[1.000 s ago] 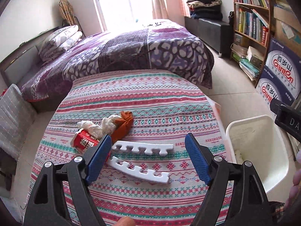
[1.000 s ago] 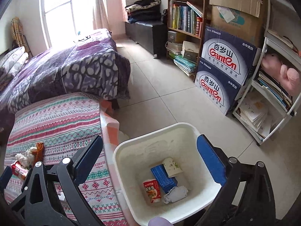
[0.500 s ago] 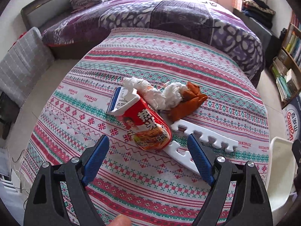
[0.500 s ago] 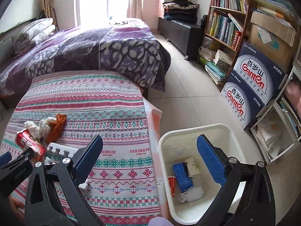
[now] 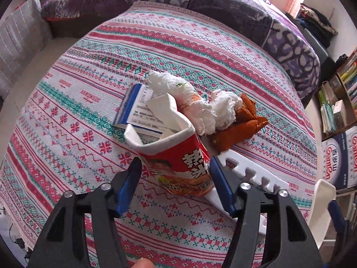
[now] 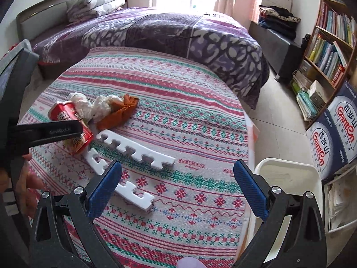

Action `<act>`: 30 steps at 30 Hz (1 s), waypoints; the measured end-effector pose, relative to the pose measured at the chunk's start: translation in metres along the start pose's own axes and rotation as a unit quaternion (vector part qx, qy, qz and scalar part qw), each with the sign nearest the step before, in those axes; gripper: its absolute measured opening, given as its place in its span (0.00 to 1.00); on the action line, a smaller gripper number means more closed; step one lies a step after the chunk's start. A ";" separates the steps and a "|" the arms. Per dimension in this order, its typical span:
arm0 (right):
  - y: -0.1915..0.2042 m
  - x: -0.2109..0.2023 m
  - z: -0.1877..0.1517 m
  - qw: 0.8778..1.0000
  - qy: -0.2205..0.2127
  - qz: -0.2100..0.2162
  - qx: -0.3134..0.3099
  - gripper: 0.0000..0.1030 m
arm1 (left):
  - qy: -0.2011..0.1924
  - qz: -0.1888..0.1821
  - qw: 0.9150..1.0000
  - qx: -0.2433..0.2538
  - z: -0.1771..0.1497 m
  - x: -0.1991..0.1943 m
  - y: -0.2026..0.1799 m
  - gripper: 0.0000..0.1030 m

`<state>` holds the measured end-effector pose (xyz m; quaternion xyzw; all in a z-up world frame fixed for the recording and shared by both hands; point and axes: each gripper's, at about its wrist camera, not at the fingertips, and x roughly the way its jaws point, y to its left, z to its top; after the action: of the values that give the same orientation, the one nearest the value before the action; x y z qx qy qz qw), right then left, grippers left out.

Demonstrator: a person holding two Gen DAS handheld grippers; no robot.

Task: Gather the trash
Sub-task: 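Grasp the red paper cup with the left gripper while the right grasps a white foam strip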

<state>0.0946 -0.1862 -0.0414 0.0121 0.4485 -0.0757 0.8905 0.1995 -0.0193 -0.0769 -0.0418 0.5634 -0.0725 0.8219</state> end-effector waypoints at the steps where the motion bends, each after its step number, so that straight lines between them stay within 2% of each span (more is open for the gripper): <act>1: 0.005 0.004 -0.001 1.000 0.006 0.010 -0.013 0.93 | 0.002 -0.003 1.000 -0.001 0.000 -0.002 0.001 0.53; 3: 0.021 0.011 -0.004 0.998 0.015 0.024 -0.051 0.93 | 0.002 -0.004 1.000 0.008 0.000 -0.007 0.001 0.35; 5: 0.037 0.018 -0.008 0.995 0.024 0.028 -0.091 0.93 | 0.009 -0.007 1.000 0.007 0.001 -0.011 0.005 0.28; 9: 0.059 0.031 -0.014 0.989 0.055 0.050 -0.128 0.93 | 0.017 0.006 1.000 0.005 -0.001 -0.021 0.016 0.26; 13: 0.070 0.041 -0.015 0.986 0.066 0.053 -0.144 0.92 | 0.031 0.010 0.999 -0.008 -0.002 -0.029 0.036 0.26; 15: 0.074 0.047 -0.015 0.985 0.075 0.057 -0.142 0.85 | 0.034 0.012 0.999 -0.015 -0.002 -0.033 0.046 0.26; 17: 0.077 0.054 -0.015 0.984 0.092 0.059 -0.141 0.63 | 0.036 0.013 0.999 -0.020 -0.003 -0.038 0.054 0.26; 19: 0.079 0.054 -0.013 0.984 0.093 0.068 -0.133 0.56 | 0.035 0.016 0.999 -0.022 -0.005 -0.043 0.061 0.26; 21: 0.084 0.053 -0.011 0.985 0.096 0.066 -0.129 0.42 | 0.030 0.014 0.999 -0.021 -0.006 -0.048 0.063 0.26; 22: 0.086 0.052 -0.009 0.985 0.095 0.065 -0.128 0.29 | 0.027 0.013 0.999 -0.019 -0.007 -0.050 0.063 0.26; 26: 0.092 0.046 -0.009 0.986 0.091 0.062 -0.121 0.29 | 0.007 0.013 1.000 -0.001 -0.008 -0.060 0.056 0.26; 30: 0.094 0.035 -0.004 0.989 0.070 0.060 -0.114 0.29 | -0.019 0.013 1.000 0.011 -0.008 -0.072 0.050 0.26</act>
<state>0.1251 -0.0977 -0.0762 -0.0576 0.5139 0.0302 0.8554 0.1705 0.0422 -0.0212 -0.0269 0.5473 -0.0677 0.8338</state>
